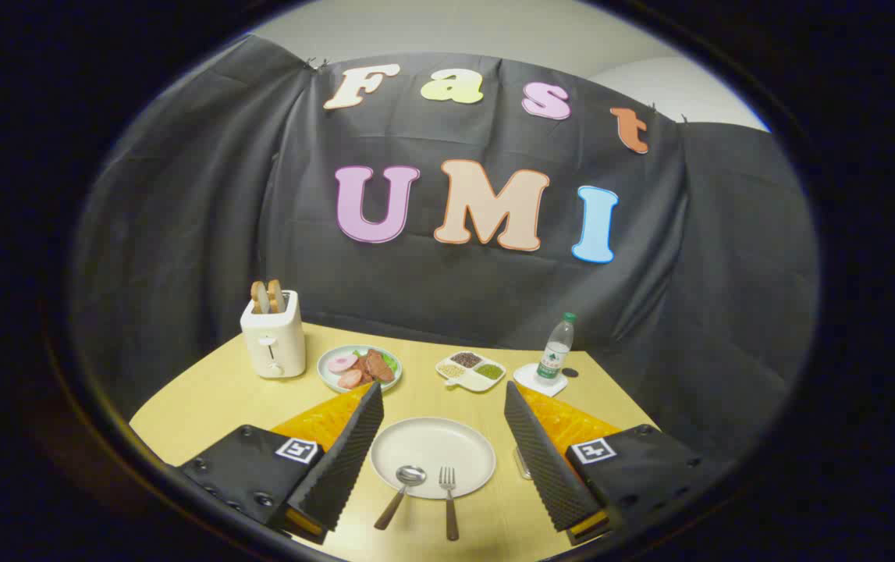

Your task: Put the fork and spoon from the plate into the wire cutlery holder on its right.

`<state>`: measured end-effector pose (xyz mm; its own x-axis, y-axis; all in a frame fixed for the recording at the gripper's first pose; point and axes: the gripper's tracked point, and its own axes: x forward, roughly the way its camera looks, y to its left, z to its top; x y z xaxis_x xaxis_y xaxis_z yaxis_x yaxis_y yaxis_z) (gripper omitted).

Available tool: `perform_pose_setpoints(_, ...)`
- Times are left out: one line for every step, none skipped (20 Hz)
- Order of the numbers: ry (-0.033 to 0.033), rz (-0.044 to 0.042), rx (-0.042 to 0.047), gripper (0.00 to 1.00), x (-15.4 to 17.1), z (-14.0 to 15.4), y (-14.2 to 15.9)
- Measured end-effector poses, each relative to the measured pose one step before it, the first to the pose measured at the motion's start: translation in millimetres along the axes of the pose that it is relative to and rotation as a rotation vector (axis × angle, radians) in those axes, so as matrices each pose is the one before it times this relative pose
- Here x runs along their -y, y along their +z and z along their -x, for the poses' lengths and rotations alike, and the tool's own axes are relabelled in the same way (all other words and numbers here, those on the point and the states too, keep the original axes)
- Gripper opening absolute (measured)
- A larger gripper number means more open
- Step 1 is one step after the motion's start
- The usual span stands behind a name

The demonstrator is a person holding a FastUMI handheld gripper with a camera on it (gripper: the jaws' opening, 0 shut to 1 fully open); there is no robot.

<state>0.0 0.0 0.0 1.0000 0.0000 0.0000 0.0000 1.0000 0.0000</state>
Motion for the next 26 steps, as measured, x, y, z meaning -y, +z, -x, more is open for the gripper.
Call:
perform_pose_setpoints(-0.00381, -0.00105, -0.0015, 1.0, 1.44, -0.71, 0.0)
perform_pose_setpoints(-0.00596, -0.00288, 0.00237, 1.0, 1.65, -0.04, 0.38)
perform_pose_setpoints(-0.00344, -0.00542, 0.00185, 1.0, 1.28, 0.09, 0.79)
perform_pose_setpoints(-0.00212, -0.0085, 0.00012, 1.0, 0.53, 0.11, -0.3)
perform_pose_setpoints(-0.00031, -0.01103, -0.00216, 1.0, 0.62, -0.13, -0.72)
perform_pose_setpoints(-0.0013, -0.00943, -0.00226, 1.0, 0.51, -0.29, -1.41)
perform_pose_setpoints(-0.00172, -0.00577, -0.00068, 1.0, 1.31, -0.58, 0.46)
perform_pose_setpoints(-0.00125, -0.00341, 0.00064, 1.0, 0.56, 0.23, -0.63)
perform_pose_setpoints(0.001, -0.00219, -0.00164, 1.0, -0.6, -0.41, 0.11)
perform_pose_setpoints(-0.00002, -0.00031, -0.00308, 1.0, -0.22, -0.57, -1.54)
perform_pose_setpoints(0.0007, 0.00151, -0.00355, 1.0, 0.01, -0.17, -0.76)
perform_pose_setpoints(0.00041, 0.00316, -0.00323, 1.0, 0.22, -0.71, -1.36)
perform_pose_setpoints(0.00005, 0.00384, -0.00309, 1.0, 0.11, -0.44, -0.67)
perform_pose_setpoints(0.00058, 0.00263, -0.00244, 1.0, -0.5, -0.54, -0.39)
perform_pose_setpoints(0.00007, 0.0003, -0.00267, 1.0, -0.2, -0.69, -0.17)
perform_pose_setpoints(-0.00061, -0.00117, -0.00363, 1.0, 0.0, -0.89, -0.66)
perform_pose_setpoints(-0.00152, -0.00174, -0.00382, 1.0, 0.05, -0.77, 0.28)
perform_pose_setpoints(-0.0041, -0.0005, -0.00393, 1.0, 0.84, -0.02, -1.62)
perform_pose_setpoints(-0.00437, 0.00242, -0.00452, 1.0, 0.72, -0.1, -0.1)
perform_pose_setpoints(-0.00413, 0.00228, -0.00421, 1.0, 0.9, -0.21, -0.56)
perform_pose_setpoints(-0.0037, 0.00047, -0.00485, 1.0, 0.61, -0.19, 0.34)
perform_pose_setpoints(-0.00366, -0.00207, -0.00772, 1.0, 0.21, -0.4, -0.83)
perform_pose_setpoints(-0.00468, -0.00402, -0.01058, 1.0, 0.56, -0.78, -0.29)
perform_pose_setpoints(-0.00683, -0.00497, -0.01621, 1.0, 1.36, -0.16, -1.66)
perform_pose_setpoints(-0.00731, -0.00351, -0.02051, 1.0, 1.59, -1.53, -1.79)
perform_pose_setpoints(-0.00266, -0.00388, -0.02683, 1.0, -0.1, -1.22, -2.91)
